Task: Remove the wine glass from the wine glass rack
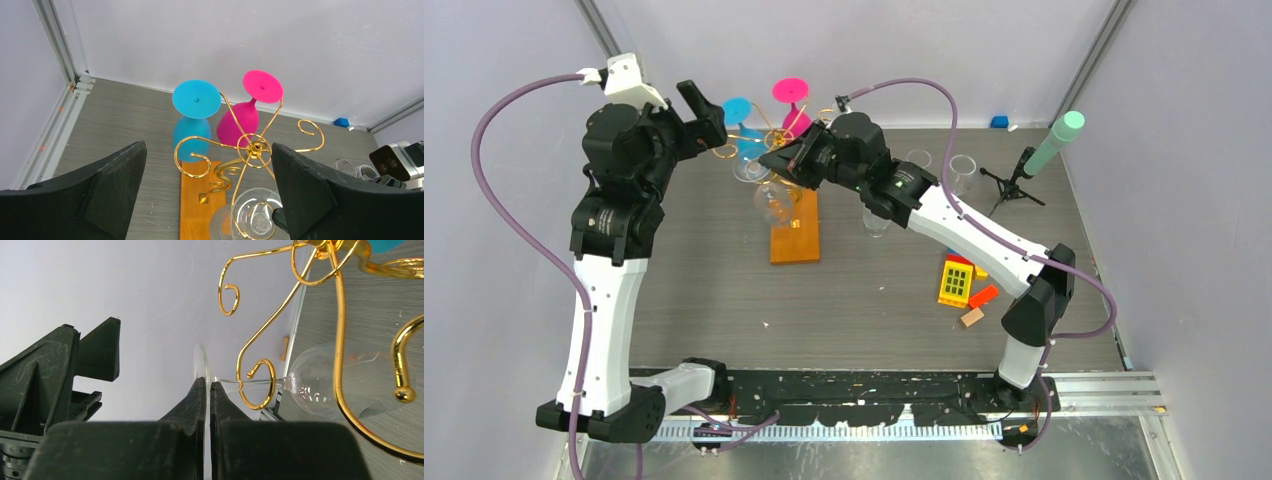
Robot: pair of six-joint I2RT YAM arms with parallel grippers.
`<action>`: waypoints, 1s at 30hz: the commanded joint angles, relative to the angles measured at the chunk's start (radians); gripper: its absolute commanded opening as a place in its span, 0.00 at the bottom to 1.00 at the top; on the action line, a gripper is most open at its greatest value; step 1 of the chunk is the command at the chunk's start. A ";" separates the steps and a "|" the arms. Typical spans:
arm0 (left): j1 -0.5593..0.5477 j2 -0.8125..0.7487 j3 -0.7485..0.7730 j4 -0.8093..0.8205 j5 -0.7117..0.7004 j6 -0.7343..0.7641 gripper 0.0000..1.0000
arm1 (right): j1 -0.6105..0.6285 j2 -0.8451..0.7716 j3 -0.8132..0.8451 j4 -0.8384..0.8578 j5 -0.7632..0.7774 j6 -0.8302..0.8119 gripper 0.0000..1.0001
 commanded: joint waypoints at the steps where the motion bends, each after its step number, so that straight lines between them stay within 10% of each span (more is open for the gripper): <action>1: 0.006 -0.029 -0.002 0.041 -0.024 0.008 0.98 | 0.007 -0.029 0.011 0.134 0.005 -0.002 0.00; 30: 0.006 -0.041 -0.044 0.092 0.155 -0.003 0.99 | -0.027 -0.082 -0.041 0.145 0.247 0.031 0.00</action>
